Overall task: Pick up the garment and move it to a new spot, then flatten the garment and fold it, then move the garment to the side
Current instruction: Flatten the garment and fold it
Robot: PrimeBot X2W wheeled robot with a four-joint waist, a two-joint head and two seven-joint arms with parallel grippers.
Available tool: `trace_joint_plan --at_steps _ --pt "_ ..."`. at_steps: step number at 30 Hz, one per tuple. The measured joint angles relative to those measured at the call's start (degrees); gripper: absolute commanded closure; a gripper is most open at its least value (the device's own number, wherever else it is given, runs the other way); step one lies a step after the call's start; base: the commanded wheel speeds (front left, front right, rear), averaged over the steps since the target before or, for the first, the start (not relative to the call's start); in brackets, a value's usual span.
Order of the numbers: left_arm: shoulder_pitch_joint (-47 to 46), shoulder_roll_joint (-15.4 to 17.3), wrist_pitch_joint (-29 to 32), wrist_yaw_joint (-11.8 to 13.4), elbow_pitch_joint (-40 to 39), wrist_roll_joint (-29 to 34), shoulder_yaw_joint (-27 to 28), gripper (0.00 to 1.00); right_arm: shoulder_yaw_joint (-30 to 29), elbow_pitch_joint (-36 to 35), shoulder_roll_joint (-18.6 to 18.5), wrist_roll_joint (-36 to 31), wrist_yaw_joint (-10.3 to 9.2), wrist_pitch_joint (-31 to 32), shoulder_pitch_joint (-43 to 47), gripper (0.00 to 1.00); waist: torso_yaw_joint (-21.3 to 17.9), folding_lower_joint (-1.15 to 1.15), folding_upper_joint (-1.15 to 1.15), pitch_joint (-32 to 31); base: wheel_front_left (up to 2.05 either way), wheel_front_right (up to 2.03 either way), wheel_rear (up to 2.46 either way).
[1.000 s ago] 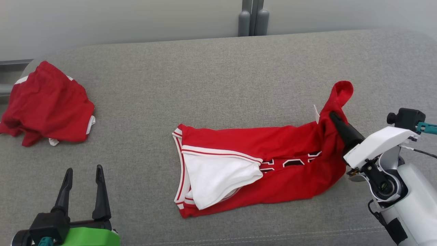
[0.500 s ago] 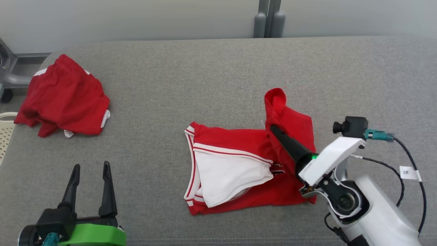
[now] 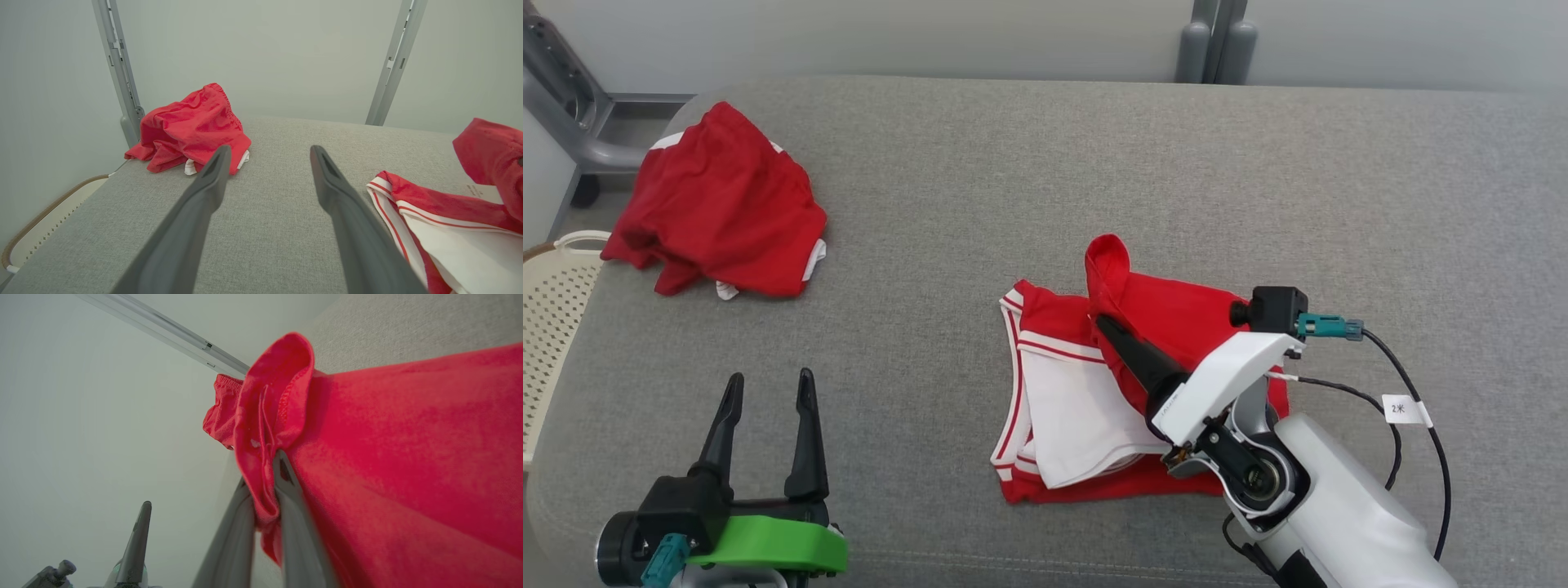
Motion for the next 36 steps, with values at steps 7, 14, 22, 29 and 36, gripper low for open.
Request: trace_joint_plan --at_steps 7,14,22,29,36 --pt "-1.1 0.0 0.0 0.1 0.9 -0.7 -2.0 0.00 3.2 6.6 0.9 0.5 0.00 -2.6 -2.5 1.00 2.4 0.00 0.00 0.9 0.00 0.00 0.00" --pt "-1.5 0.0 0.0 0.1 1.8 -0.8 -3.0 0.00 8.4 12.0 1.0 3.4 0.00 -6.3 -4.5 1.00 4.1 0.00 0.00 1.2 0.00 0.00 0.00" --pt "-1.8 0.0 0.0 0.2 2.2 -0.8 -2.7 0.00 11.3 12.9 1.0 7.4 0.00 -9.1 -6.3 0.00 3.8 0.00 0.00 1.1 0.00 0.00 0.00" --pt "-1.8 0.0 0.0 0.2 2.0 -0.7 -2.1 0.00 10.7 7.3 -2.1 7.5 0.00 -15.2 -6.6 0.00 2.8 0.00 0.00 0.7 0.00 0.00 0.00" --pt "-1.6 0.0 0.0 0.2 1.5 -0.3 -1.5 0.00 9.3 4.0 -9.2 2.2 0.00 -20.5 -5.6 0.00 1.9 0.00 0.00 0.4 0.00 0.00 0.00"
